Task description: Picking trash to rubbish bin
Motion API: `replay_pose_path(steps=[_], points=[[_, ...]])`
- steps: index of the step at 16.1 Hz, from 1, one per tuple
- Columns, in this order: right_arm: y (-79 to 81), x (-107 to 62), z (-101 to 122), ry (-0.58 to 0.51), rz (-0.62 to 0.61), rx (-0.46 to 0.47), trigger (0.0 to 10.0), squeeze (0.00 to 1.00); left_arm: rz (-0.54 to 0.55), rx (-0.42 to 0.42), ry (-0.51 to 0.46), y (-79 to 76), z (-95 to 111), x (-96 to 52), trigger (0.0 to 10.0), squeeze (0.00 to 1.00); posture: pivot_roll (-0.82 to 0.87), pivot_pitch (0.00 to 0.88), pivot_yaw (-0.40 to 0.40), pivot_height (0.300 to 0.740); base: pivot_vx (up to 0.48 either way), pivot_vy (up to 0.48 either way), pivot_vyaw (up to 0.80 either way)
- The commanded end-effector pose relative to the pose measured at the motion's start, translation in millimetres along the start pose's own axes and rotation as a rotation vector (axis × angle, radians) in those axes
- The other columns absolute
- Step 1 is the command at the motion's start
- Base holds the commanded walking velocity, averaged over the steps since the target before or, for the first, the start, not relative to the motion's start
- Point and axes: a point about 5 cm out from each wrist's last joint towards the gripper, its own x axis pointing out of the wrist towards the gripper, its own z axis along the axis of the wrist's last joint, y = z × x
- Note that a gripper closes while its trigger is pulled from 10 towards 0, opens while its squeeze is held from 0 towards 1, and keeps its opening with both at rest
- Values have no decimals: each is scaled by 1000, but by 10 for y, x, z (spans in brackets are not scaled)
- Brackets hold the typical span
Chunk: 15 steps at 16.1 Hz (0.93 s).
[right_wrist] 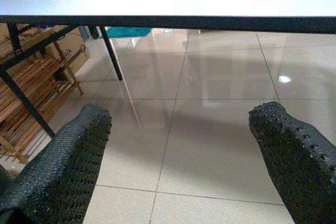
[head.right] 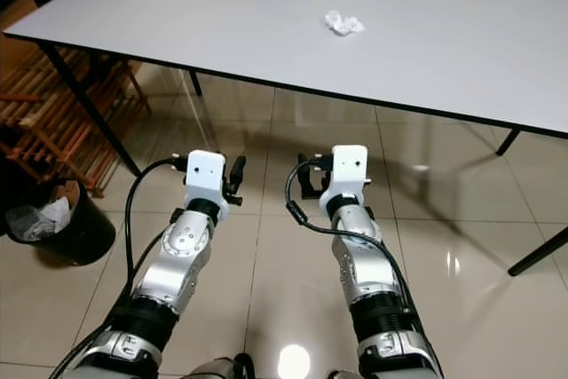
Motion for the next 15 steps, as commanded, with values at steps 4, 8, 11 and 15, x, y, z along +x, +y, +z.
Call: replay_pose_path(steps=[4, 8, 11, 15], points=[[-4, -3, -20, 10, -13, 51, 10000, 0, -8, 2, 8, -2, -6, 3, 10000, 0, -61, 113, 52, 740, 338, 0, -200], [-2, -1, -11, 1, -7, 23, 10000, 0, -7, 5, 8, -3, -1, 6, 10000, 0, -57, 120, 50, 740, 366, 0, -552], [-7, 2, -5, -1, -12, 27, 10000, 0, -5, 5, 8, 1, -1, 9, 10000, 0, -57, 122, 49, 740, 368, 0, 0], [-21, 4, 1, -5, -20, 30, 10000, 0, -4, 4, 7, -2, 2, 10, 10000, 0, -57, 123, 48, 740, 365, 0, 0]])
